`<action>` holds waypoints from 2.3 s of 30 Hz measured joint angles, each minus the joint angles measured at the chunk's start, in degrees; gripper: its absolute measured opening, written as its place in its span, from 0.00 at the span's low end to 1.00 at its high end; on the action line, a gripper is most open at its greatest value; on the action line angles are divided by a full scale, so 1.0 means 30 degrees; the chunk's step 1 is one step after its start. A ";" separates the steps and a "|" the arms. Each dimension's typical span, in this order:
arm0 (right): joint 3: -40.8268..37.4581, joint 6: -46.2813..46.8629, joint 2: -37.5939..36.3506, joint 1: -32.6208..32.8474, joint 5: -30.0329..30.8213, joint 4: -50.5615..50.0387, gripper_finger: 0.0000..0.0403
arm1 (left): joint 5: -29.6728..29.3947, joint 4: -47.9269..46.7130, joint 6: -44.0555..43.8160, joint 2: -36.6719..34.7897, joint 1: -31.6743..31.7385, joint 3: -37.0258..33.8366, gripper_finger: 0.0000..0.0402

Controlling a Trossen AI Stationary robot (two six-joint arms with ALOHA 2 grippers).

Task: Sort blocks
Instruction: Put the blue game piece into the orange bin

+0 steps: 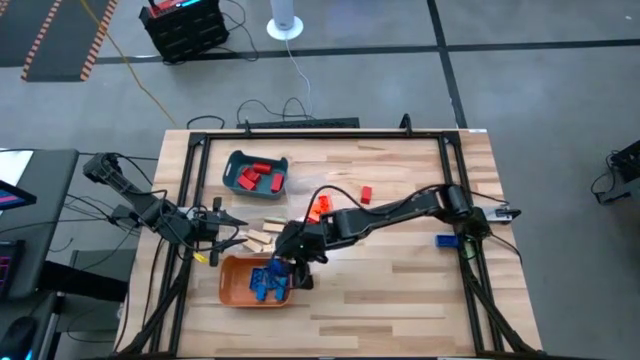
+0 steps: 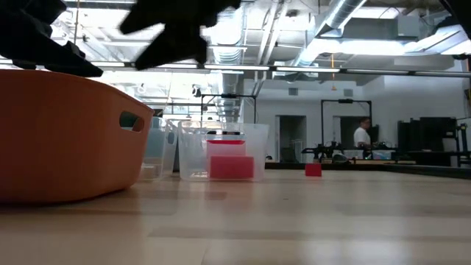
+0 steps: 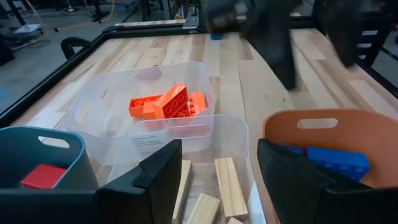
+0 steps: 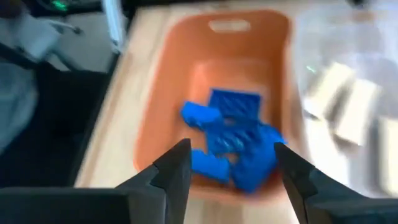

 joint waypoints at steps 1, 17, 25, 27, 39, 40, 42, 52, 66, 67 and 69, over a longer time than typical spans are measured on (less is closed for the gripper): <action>0.0000 0.0006 -0.0223 0.0004 0.0380 -0.0710 0.46 | 0.0005 -0.0032 0.0000 -0.0002 0.0000 0.0000 0.51; -0.0922 0.6744 -0.0957 0.0165 0.3633 -1.7988 0.45 | 0.0216 -0.0501 -0.0034 -0.0007 0.0000 0.0000 0.51; -0.3957 0.6981 -0.1255 -0.0665 0.3393 -1.9526 0.45 | 0.0716 -0.0602 -0.0168 -0.0004 0.0000 0.0000 0.51; -0.5156 0.6851 -0.1617 -0.0890 0.3120 -1.9174 0.45 | 0.0724 -0.0760 -0.0268 -0.0007 -0.0007 0.0000 0.51; -1.5384 0.9396 -0.9245 -0.1115 0.2583 -1.6743 0.45 | 0.0712 -0.1003 -0.0344 -0.0007 -0.0022 0.0000 0.51; -1.6070 0.9435 -0.9612 -0.0988 0.2457 -1.6797 0.45 | 0.0712 -0.0995 -0.0335 0.0000 -0.0022 0.0000 0.51; -1.7240 0.9662 -1.0029 -0.0733 0.2378 -1.7078 0.45 | 0.0708 -0.0959 -0.0342 0.0000 -0.0022 0.0000 0.51; -2.0217 0.8109 -0.9050 -0.0632 -0.0050 -1.7858 0.45 | 0.0697 -0.0821 -0.0299 -0.0002 -0.0029 0.0000 0.51; -2.0993 0.4029 -0.6672 -0.1183 -0.0649 -1.6657 0.41 | 0.0682 -0.0886 -0.0153 0.0000 -0.0029 0.0000 0.51; -2.1108 0.3759 -0.6452 -0.1327 -0.0649 -1.6359 0.41 | 0.0682 -0.0893 -0.0153 0.0000 -0.0029 0.0000 0.51; -2.1283 0.3342 -0.6033 -0.1666 -0.0665 -1.5486 0.39 | 0.0682 -0.0901 -0.0160 0.0000 -0.0029 0.0000 0.51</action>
